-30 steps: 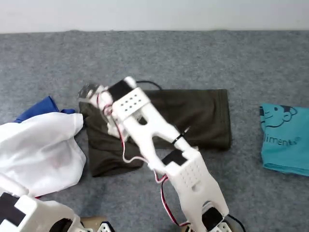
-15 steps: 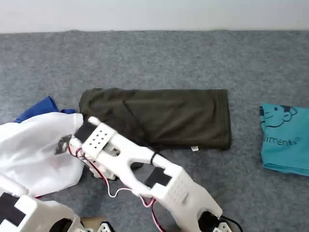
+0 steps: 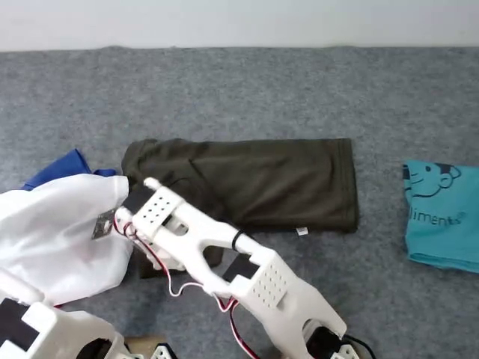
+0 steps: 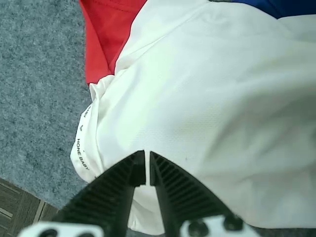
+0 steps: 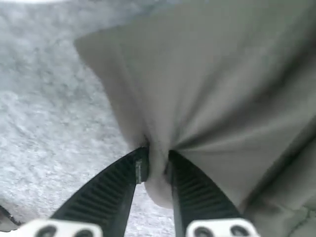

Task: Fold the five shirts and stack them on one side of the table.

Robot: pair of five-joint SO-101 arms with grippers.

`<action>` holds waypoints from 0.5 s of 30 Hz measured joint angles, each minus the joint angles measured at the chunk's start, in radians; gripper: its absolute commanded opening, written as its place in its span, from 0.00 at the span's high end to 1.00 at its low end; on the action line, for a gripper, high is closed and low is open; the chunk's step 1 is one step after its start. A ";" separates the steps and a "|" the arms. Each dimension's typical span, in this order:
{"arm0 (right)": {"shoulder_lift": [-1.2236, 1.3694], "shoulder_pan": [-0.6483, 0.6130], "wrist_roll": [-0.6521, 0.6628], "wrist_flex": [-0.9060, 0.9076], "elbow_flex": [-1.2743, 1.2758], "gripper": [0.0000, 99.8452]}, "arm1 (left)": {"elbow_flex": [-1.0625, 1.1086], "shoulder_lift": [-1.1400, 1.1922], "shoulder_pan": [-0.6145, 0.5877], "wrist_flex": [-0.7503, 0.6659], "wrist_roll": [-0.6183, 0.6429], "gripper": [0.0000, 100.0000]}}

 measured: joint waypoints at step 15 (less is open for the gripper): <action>0.002 0.120 0.003 0.054 -0.110 0.99 | 0.000 0.000 0.000 0.000 0.000 0.96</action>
